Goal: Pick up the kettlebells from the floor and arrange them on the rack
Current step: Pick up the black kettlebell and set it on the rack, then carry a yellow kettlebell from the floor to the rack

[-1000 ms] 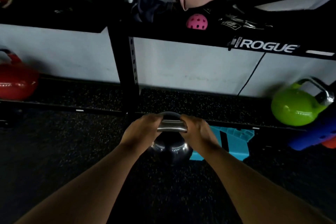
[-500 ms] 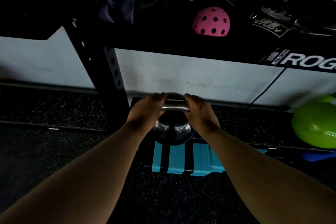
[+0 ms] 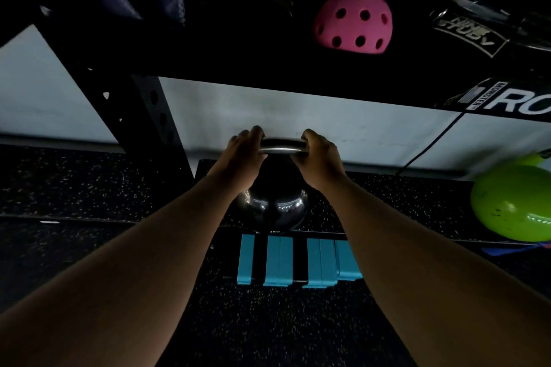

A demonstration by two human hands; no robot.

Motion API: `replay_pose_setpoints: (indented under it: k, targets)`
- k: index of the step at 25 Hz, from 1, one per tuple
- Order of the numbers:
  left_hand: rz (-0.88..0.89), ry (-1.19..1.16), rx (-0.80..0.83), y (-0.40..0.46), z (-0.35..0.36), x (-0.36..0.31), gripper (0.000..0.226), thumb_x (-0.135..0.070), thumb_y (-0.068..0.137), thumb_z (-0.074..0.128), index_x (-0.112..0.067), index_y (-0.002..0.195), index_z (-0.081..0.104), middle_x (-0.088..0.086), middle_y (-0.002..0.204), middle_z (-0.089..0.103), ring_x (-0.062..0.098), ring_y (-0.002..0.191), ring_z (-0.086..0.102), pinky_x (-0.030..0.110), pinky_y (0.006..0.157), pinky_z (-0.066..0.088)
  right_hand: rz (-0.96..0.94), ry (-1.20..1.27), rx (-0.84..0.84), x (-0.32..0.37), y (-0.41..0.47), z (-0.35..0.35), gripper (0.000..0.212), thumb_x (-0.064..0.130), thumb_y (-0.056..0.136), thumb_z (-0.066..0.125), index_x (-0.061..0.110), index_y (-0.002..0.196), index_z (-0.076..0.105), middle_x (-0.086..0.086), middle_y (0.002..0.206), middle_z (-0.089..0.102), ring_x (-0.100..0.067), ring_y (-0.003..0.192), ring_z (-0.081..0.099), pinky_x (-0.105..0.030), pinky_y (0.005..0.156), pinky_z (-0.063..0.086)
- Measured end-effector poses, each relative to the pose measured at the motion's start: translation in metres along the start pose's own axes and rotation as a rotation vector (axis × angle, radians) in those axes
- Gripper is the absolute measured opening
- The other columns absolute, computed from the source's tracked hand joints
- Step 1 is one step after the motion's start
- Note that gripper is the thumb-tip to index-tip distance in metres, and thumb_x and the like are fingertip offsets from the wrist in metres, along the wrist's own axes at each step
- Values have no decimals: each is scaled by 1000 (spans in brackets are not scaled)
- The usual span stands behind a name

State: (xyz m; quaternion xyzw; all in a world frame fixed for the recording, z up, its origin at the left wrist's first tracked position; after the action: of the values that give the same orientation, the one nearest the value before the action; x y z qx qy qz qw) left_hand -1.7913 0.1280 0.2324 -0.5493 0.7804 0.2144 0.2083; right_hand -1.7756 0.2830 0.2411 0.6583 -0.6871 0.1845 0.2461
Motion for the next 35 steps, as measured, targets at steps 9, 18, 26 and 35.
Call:
replay_pose_setpoints:
  k: [9,18,26,35]
  targets:
    - [-41,25,36,4,2,2,33,-12,93,58,-9,123,45,17,112,56,25,100,53,31,75,38,85,-31,82,-4,4,2,21,15,87,60,10,107,54,-12,100,60,-27,87,57,-24,57,37]
    - [-306,31,72,-93,-22,58,83,-33,88,63,-20,154,14,14,155,34,34,138,37,51,110,37,-434,-386,168,97,-46,3,64,23,79,62,26,140,43,-8,136,46,-32,127,38,-44,103,39]
    - [-790,-111,-61,-340,-51,168,56,-34,87,60,-27,139,41,3,143,45,26,131,42,45,102,38,-803,-411,523,225,-172,143,55,20,83,60,24,136,46,-6,128,53,-28,123,46,-44,107,36]
    - [-1464,-363,-104,-734,-9,243,73,-42,74,72,-22,139,45,6,137,50,31,126,47,52,103,41,-977,-570,1041,296,-407,369,40,25,92,53,28,131,46,-2,127,53,-26,118,48,-42,102,39]
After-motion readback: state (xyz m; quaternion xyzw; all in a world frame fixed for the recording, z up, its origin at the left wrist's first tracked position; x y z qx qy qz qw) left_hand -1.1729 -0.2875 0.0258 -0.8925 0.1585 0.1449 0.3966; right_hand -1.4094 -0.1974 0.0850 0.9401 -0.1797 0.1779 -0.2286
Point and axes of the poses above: each hand's wrist, its own y-axis towards the middle knuckle, its own z-axis out of the palm, x = y × z, the point moved 8 cm from there along y, towards the middle knuckle
